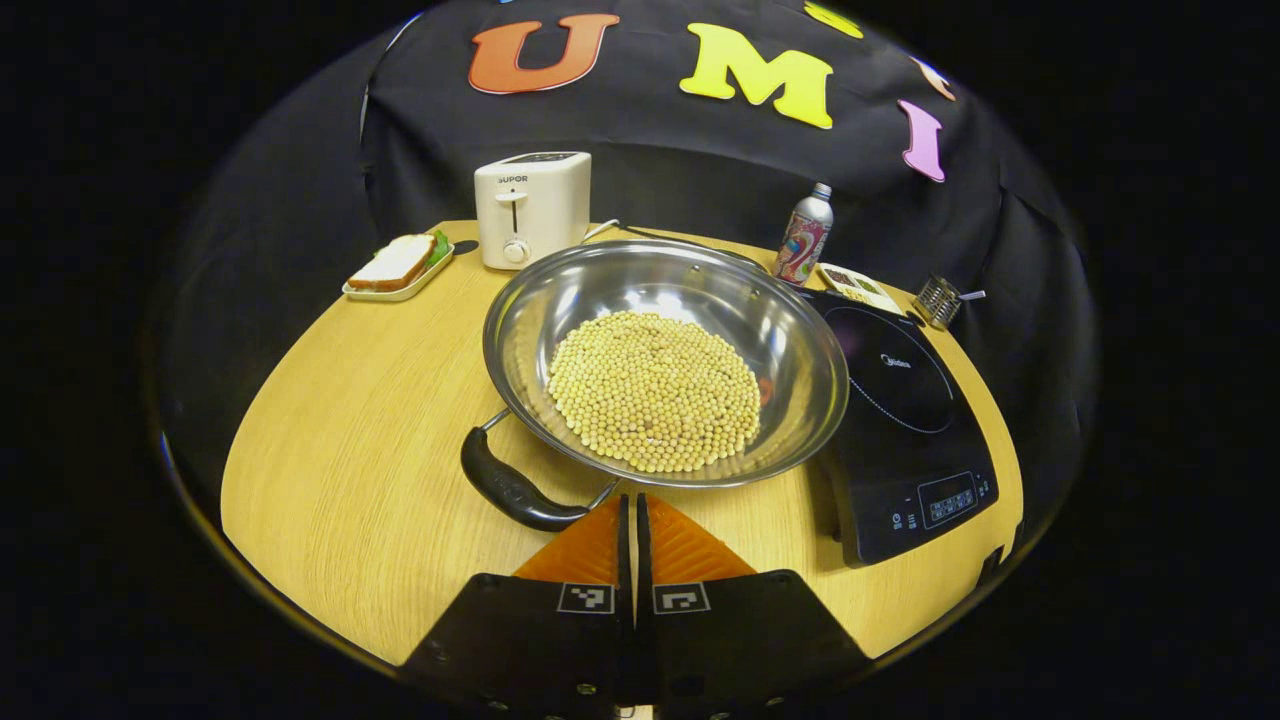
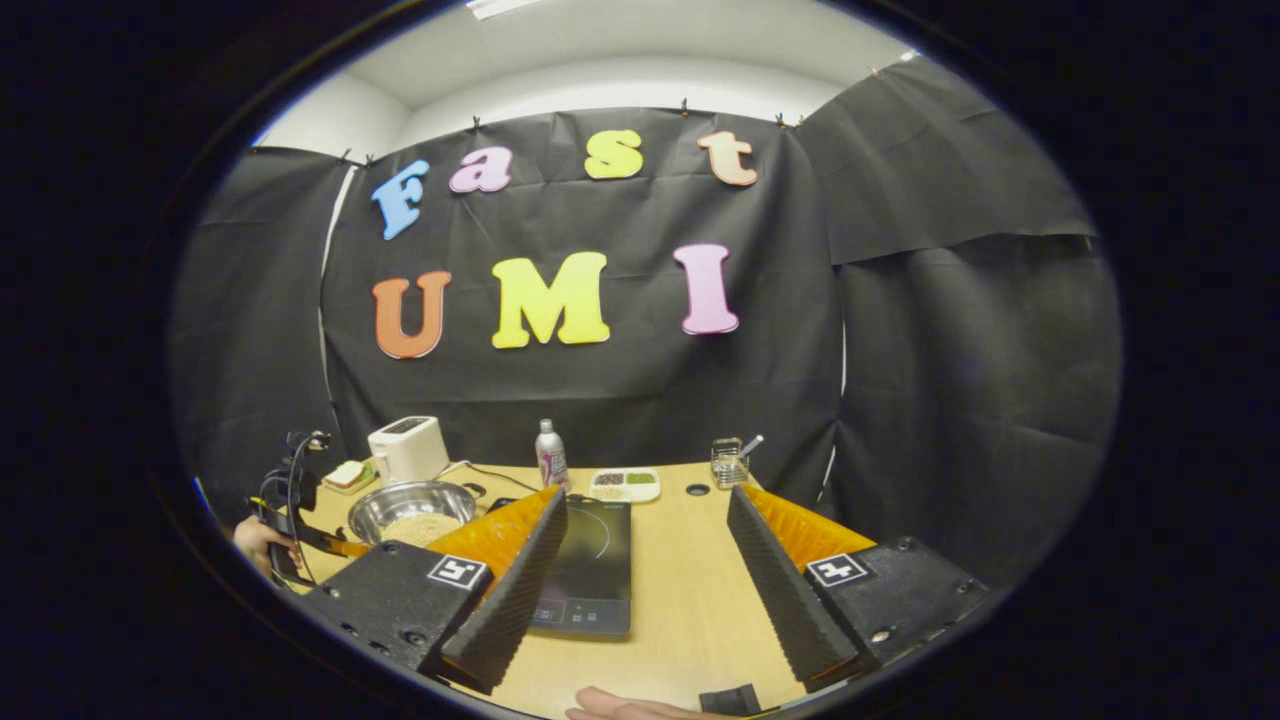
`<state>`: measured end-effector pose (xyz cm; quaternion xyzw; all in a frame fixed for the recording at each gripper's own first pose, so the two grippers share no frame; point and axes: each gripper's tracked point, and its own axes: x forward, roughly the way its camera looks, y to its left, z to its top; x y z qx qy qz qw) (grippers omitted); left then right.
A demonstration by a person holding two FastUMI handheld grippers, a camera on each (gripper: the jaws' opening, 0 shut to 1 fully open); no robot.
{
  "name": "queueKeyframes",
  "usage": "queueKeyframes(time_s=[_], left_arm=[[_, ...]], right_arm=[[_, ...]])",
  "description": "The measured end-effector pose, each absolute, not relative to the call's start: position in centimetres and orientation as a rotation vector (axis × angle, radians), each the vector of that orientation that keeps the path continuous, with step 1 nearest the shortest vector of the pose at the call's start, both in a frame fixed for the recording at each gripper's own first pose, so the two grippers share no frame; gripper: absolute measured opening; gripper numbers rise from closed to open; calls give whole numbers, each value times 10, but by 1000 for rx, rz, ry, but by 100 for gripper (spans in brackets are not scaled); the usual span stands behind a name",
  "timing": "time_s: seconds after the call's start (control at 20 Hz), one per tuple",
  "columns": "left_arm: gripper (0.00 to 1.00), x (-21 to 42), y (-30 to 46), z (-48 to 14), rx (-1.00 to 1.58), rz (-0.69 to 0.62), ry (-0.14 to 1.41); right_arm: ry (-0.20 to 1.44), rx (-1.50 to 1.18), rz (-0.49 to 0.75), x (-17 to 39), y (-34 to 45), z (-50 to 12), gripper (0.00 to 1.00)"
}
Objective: First push the handle of the pot to place it horizontally, then grasp the pot with both hands and set it on the induction cooktop.
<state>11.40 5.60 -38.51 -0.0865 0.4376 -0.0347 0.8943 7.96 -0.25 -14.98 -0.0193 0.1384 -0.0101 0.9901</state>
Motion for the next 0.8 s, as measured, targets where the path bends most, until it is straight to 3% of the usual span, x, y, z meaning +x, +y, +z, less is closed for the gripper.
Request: queueKeyframes(time_s=[0.25,0.3,0.35,0.8], left_arm=[[0,128,84,-393,-198,-27,930],[6,131,91,-395,-191,-15,933],[0,134,97,-396,-182,-4,935],[0,160,127,-409,-192,29,956]], right_arm=[[299,-54,-36,98,-3,-158,97],[304,-54,-36,102,-2,-160,97],[311,-53,-35,105,0,-163,97],[348,-56,-6,139,16,-179,97]])
